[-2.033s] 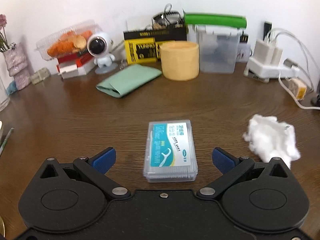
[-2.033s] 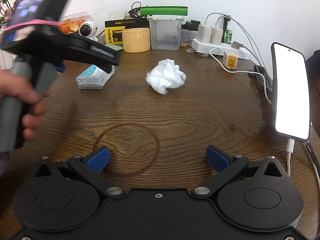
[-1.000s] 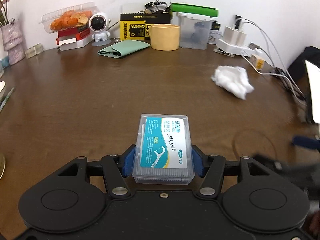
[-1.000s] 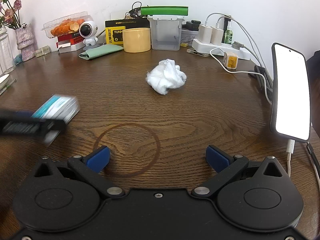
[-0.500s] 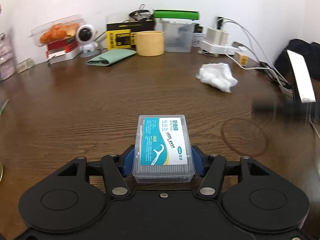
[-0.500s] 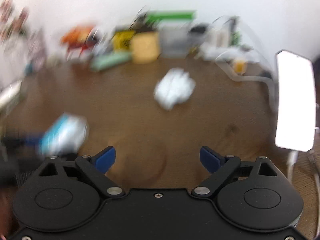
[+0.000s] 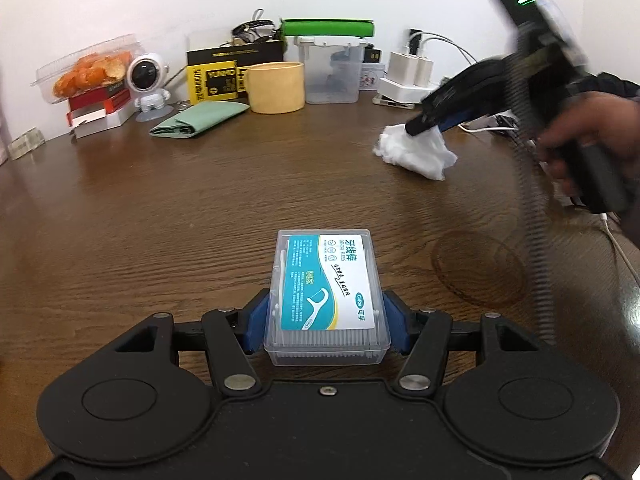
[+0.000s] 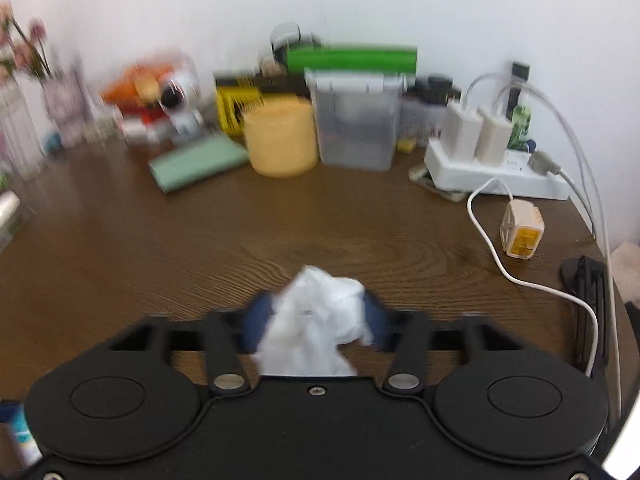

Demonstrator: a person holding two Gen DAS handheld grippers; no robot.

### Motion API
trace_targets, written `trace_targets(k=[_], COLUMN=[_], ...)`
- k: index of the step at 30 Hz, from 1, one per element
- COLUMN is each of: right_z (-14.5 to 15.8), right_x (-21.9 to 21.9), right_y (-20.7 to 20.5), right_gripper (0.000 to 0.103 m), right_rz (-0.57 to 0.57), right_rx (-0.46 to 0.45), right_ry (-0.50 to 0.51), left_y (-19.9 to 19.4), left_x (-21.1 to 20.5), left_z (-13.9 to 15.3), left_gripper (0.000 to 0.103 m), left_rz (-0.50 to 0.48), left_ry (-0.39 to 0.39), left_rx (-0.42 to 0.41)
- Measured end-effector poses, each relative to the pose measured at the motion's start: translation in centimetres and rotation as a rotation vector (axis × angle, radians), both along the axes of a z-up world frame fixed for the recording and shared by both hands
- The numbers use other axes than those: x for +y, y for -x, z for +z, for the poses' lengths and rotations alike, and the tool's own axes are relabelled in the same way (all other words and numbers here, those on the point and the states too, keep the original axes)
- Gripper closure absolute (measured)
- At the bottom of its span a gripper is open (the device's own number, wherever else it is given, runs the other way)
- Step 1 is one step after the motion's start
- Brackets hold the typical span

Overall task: Clean container
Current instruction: 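Grasp the white cotton wad with the right tool while the left holds the box, then wipe the cotton over the box lid with the right tool while the left holds it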

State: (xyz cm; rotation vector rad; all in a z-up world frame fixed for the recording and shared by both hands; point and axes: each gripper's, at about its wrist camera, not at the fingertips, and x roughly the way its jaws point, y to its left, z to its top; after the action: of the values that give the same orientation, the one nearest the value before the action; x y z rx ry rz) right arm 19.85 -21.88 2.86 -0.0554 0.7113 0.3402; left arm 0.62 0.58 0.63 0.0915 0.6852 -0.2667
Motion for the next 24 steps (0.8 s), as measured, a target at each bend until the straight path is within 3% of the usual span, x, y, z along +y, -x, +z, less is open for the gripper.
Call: trace_targets(k=[1, 4, 5, 6, 9, 12, 15, 17, 24], right_z=[-0.8, -2.4, -2.3, -1.9, 1.0, 2.2, 1.3, 0.5, -1.2], right_x=[0.5, 0.6, 0.6, 0.4, -0.5, -0.3, -1.0, -2.1, -3.3], right_y=[-0.6, -0.6, -0.2, 0.5, 5.4, 12.7, 16.9, 18.2, 18.8], right_gripper=[0.077, 0.082, 0.094, 0.097, 0.097, 0.096, 0.096, 0.096, 0.095], right_rz=[-0.005, 0.036, 0.036, 0.031, 0.090, 0.209, 0.269, 0.283, 0.280], right_rx=[0.021, 0.075, 0.073, 0.068, -0.004, -0.072, -0.033, 0.005, 0.030], right_ry=[0.028, -0.015, -0.013, -0.035, -0.164, -0.154, -0.157, -0.196, -0.178], left_y=[0.0, 0.2, 0.3, 0.4, 0.8, 1.2, 1.2, 1.2, 2.0], left_x=[-0.1, -0.3, -0.4, -0.6, -1.9, -3.6, -5.6, -6.4, -6.6], left_z=[0.0, -0.1, -0.1, -0.1, -0.2, -0.3, -0.5, -0.6, -0.5], left_gripper=[0.046, 0.046, 0.046, 0.046, 0.046, 0.046, 0.046, 0.045, 0.041], left_rz=[-0.012, -0.049, -0.062, -0.085, -0.196, -0.316, -0.393, -0.419, -0.400], left_ry=[-0.002, -0.006, -0.004, 0.008, 0.017, 0.004, -0.039, -0.056, -0.090], left_rx=[-0.001, -0.006, -0.008, -0.006, -0.005, -0.008, -0.032, -0.046, -0.038])
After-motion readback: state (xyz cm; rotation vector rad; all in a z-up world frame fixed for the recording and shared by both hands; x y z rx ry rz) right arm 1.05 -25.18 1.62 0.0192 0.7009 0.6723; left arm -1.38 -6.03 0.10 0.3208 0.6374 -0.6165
